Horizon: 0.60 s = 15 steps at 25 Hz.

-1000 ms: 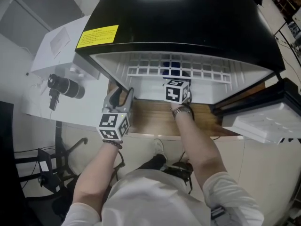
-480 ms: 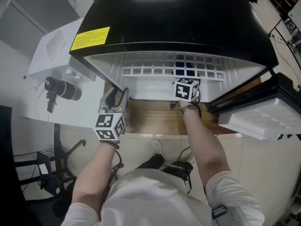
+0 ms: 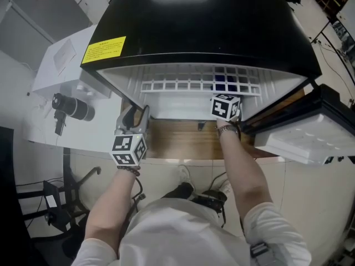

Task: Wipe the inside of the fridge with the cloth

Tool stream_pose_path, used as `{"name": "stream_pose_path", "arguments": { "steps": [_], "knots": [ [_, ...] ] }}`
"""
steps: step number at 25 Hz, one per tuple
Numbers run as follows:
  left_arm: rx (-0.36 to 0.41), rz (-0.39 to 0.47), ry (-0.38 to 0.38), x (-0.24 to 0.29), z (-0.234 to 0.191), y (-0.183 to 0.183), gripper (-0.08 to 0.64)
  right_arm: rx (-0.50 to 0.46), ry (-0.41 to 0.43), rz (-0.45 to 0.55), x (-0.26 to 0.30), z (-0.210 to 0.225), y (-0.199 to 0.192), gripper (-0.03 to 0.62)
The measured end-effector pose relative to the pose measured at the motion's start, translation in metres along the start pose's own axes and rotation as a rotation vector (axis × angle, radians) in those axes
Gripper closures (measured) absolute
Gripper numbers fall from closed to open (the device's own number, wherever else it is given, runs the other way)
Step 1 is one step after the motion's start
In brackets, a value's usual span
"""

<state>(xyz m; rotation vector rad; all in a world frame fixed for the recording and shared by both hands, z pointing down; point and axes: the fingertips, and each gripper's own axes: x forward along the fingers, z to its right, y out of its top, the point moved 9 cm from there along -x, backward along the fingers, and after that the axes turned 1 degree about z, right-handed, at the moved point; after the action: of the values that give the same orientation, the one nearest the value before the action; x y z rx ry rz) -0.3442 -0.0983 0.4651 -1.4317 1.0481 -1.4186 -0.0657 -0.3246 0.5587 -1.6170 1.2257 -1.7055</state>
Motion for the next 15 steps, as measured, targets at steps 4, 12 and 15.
{"name": "stream_pose_path", "arguments": {
  "steps": [4, 12, 15],
  "knots": [
    [0.0, -0.002, 0.001, 0.0, 0.0, 0.0, 0.408, 0.003, -0.026, -0.001, -0.002, 0.008, 0.001, 0.549],
    [-0.002, -0.002, -0.004, 0.001, -0.001, 0.0, 0.41, 0.038, -0.016, 0.038, -0.016, 0.007, 0.008, 0.549],
    [-0.005, 0.0, -0.009, 0.001, -0.001, 0.0, 0.41, 0.066, 0.029, 0.093, -0.028, -0.005, 0.021, 0.549]
  ]
}}
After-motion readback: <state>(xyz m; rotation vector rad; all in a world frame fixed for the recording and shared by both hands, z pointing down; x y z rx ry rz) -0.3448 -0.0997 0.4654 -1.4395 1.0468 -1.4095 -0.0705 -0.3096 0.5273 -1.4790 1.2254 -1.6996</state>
